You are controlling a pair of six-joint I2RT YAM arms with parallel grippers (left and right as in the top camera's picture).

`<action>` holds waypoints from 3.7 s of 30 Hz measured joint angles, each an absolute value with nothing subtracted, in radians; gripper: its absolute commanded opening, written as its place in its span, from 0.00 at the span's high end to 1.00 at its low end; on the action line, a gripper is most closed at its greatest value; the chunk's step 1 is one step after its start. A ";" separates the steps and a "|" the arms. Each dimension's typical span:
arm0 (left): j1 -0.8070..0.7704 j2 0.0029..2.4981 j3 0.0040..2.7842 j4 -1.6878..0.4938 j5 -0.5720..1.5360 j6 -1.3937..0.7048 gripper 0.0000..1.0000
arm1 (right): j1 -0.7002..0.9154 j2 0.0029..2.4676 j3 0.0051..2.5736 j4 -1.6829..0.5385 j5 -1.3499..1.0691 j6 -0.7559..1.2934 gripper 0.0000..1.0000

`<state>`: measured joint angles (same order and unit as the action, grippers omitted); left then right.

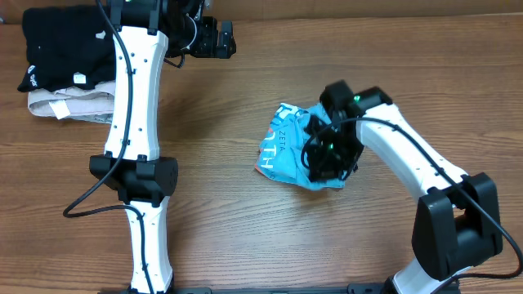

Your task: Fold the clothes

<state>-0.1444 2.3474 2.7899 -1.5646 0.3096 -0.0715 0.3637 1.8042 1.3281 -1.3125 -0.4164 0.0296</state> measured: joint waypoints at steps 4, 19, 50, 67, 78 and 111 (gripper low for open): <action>-0.144 2.347 2.790 -1.565 0.310 -0.071 0.00 | 0.363 1.804 1.244 -1.312 -0.410 0.066 0.96; -0.144 2.347 2.790 -1.565 0.310 -0.059 0.00 | 0.361 1.757 1.341 -1.173 -0.359 0.166 0.64; -0.144 2.347 2.790 -1.565 0.310 -0.049 0.00 | 0.436 1.870 1.374 -0.933 -0.096 0.153 0.50; -0.144 2.347 2.790 -1.568 0.310 -0.049 0.00 | 0.436 1.870 1.333 -0.909 -0.073 0.202 0.96; -0.144 2.347 2.790 -1.570 0.310 -0.049 0.00 | 0.396 1.870 1.333 -0.995 -0.045 0.257 0.96; -0.144 2.347 2.790 -1.572 0.284 -0.048 0.00 | 0.212 1.873 1.569 -1.017 -0.104 0.108 0.53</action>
